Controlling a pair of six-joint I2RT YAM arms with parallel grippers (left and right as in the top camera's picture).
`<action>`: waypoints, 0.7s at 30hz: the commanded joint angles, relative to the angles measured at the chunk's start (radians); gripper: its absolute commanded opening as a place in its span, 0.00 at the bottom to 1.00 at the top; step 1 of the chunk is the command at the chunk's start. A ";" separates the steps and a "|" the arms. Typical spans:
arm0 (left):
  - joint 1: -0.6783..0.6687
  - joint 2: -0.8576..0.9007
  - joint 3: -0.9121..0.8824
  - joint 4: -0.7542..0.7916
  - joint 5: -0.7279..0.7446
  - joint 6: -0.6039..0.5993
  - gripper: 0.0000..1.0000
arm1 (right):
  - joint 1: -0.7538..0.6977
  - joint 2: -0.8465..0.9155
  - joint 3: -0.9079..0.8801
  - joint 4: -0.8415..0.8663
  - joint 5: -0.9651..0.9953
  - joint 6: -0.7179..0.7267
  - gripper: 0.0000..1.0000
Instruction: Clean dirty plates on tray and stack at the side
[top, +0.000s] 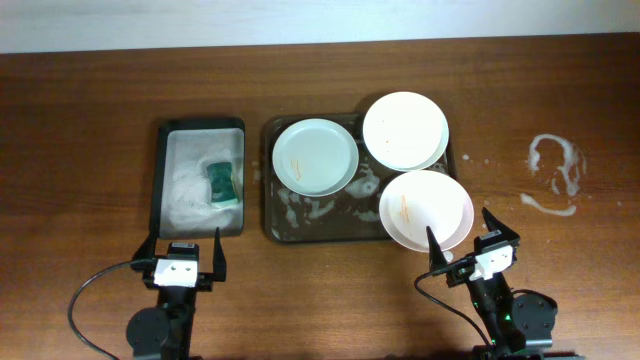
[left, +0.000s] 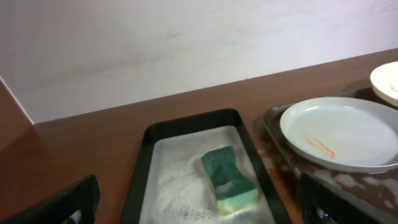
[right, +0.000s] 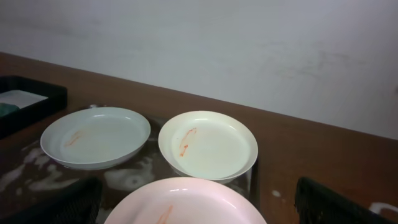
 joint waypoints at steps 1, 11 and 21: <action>0.002 -0.010 -0.006 0.028 0.088 -0.034 0.99 | 0.005 -0.008 0.002 0.005 0.000 0.080 0.99; 0.002 0.078 0.171 -0.087 0.146 -0.127 0.99 | 0.005 0.060 0.215 -0.037 -0.034 0.097 0.98; 0.002 0.323 0.435 -0.188 0.209 -0.127 0.99 | 0.005 0.300 0.455 -0.167 -0.135 0.035 0.98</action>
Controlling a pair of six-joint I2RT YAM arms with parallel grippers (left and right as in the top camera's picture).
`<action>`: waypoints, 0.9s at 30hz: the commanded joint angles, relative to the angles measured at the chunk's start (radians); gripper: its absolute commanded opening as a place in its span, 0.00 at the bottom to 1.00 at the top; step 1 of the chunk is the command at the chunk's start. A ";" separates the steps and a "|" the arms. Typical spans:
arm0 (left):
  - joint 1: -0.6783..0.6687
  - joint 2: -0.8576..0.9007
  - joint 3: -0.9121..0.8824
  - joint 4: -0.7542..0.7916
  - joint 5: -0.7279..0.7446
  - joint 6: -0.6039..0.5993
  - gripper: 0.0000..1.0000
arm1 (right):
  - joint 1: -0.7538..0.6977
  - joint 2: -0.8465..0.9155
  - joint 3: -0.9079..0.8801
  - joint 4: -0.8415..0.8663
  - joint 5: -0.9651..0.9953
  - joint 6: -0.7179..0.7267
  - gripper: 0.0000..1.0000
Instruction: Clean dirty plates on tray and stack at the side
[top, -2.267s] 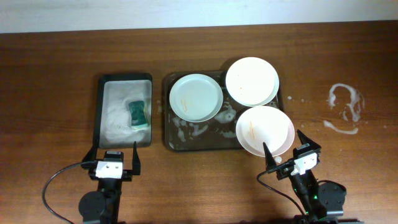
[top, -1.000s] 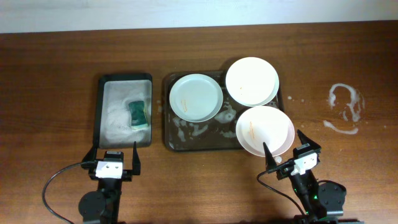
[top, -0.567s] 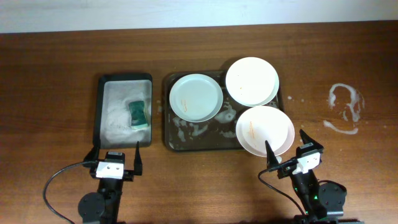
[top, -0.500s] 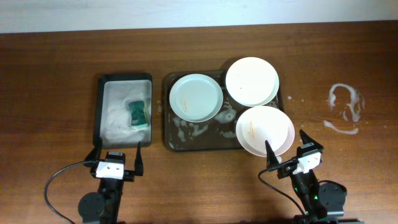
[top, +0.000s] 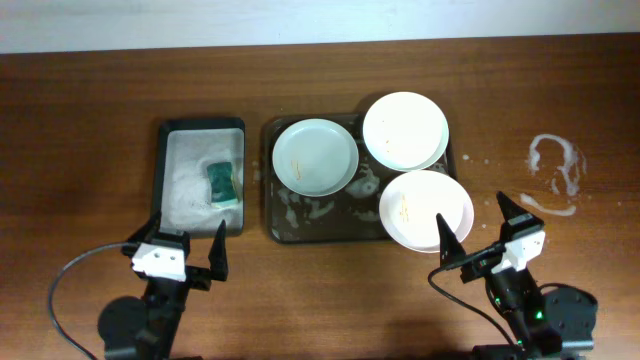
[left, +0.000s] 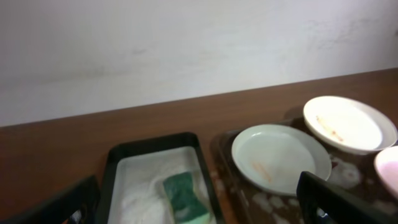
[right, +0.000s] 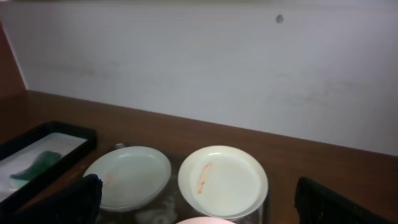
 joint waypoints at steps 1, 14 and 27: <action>0.002 0.110 0.104 -0.017 0.073 -0.014 0.99 | 0.005 0.094 0.098 -0.028 -0.084 -0.045 0.98; 0.002 0.716 0.682 -0.465 0.087 -0.028 0.99 | 0.006 0.605 0.651 -0.434 -0.230 -0.045 0.98; 0.002 1.173 0.986 -0.820 0.091 -0.029 0.99 | 0.220 1.165 0.997 -0.440 -0.296 -0.055 0.98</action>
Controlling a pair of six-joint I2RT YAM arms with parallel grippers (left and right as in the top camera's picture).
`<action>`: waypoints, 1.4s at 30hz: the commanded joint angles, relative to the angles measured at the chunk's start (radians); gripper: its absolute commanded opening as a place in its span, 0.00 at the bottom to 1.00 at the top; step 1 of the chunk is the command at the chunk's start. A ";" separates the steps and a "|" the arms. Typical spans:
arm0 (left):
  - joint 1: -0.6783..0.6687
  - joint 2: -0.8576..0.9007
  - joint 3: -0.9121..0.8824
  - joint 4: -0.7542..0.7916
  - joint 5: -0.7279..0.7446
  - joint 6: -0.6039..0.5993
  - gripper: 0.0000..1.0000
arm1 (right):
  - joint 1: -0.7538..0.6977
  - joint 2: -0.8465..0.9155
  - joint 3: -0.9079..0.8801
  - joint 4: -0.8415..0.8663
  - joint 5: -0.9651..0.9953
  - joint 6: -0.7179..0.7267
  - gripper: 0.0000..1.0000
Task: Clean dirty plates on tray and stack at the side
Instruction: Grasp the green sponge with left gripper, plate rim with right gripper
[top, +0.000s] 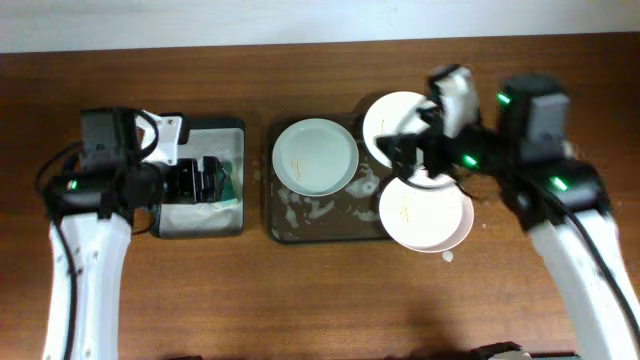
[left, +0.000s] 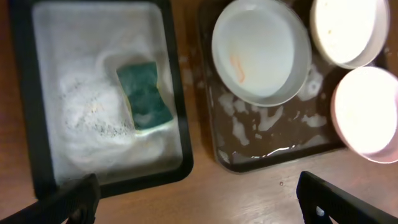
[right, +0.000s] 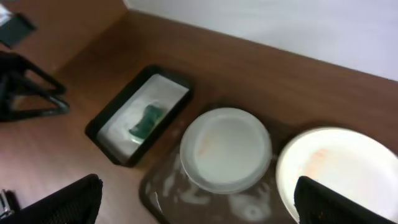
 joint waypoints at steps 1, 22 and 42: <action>0.002 0.091 0.022 -0.005 0.019 -0.006 0.99 | 0.055 0.129 0.025 0.046 -0.045 -0.007 0.98; -0.078 0.278 -0.002 0.124 -0.232 -0.266 0.74 | 0.116 0.593 0.024 0.220 0.341 0.424 0.83; -0.143 0.468 -0.003 0.268 -0.346 -0.285 0.59 | 0.188 0.615 0.001 0.217 0.454 0.439 0.75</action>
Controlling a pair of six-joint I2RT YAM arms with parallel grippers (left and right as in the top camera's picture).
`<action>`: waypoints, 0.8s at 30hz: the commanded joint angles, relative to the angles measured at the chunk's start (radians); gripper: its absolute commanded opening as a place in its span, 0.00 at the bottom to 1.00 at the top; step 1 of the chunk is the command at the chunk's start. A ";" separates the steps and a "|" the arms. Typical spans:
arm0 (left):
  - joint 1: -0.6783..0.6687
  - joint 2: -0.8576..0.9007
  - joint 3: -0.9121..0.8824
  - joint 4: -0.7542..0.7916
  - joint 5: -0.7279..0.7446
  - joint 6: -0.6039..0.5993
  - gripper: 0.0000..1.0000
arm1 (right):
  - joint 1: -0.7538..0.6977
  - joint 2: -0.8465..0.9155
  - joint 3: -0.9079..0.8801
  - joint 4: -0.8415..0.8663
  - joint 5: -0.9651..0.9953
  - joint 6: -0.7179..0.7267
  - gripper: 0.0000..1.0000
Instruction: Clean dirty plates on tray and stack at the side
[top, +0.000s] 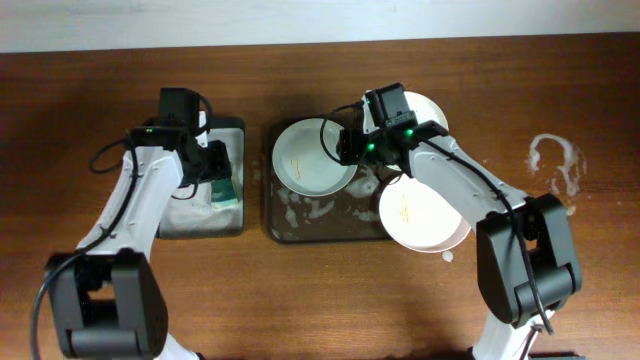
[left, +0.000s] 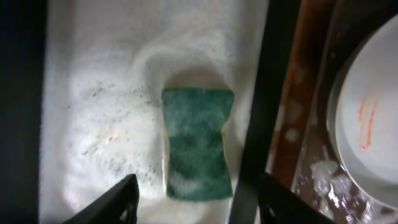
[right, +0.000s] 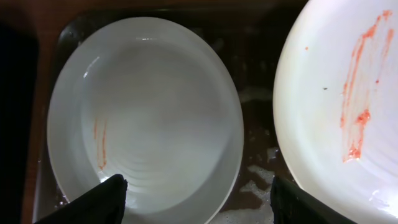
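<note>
Three dirty plates lie on the dark wet tray (top: 300, 222): a pale green plate (top: 305, 160) at the left with an orange streak, a white plate (top: 432, 112) at the back right, and a pinkish plate (top: 425, 212) at the front right. In the black basin (top: 165, 215) of foam rests a green sponge (left: 198, 142). My left gripper (left: 205, 208) hangs open straight above the sponge, its fingers on either side of it. My right gripper (right: 205, 202) is open low over the pale green plate (right: 149, 118), beside the white plate (right: 348, 93) with its orange smear.
Foam patches lie on the tray floor (right: 261, 93) between the plates. A spill of foam (top: 555, 170) sits on the bare wood at the far right. The basin wall (left: 264, 93) stands between the sponge and the tray.
My left gripper has come down much closer to the sponge in the basin. My right gripper has moved left from the white plate and dropped low over the pale green plate.
Both arms were folded at the table's front edge, grippers open, looking across at the basin and tray. They then stood high over the basin and the plates. Now each is low, left over the sponge, right over the green plate.
</note>
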 joint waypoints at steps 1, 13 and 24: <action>-0.019 0.088 -0.004 0.034 -0.011 -0.006 0.60 | 0.004 0.010 -0.005 0.003 0.039 0.013 0.75; -0.024 0.178 -0.004 0.066 -0.038 -0.005 0.60 | 0.004 0.010 -0.005 0.002 0.039 0.012 0.76; -0.024 0.209 -0.004 0.077 -0.037 -0.005 0.31 | 0.004 0.010 -0.005 0.002 0.039 0.012 0.76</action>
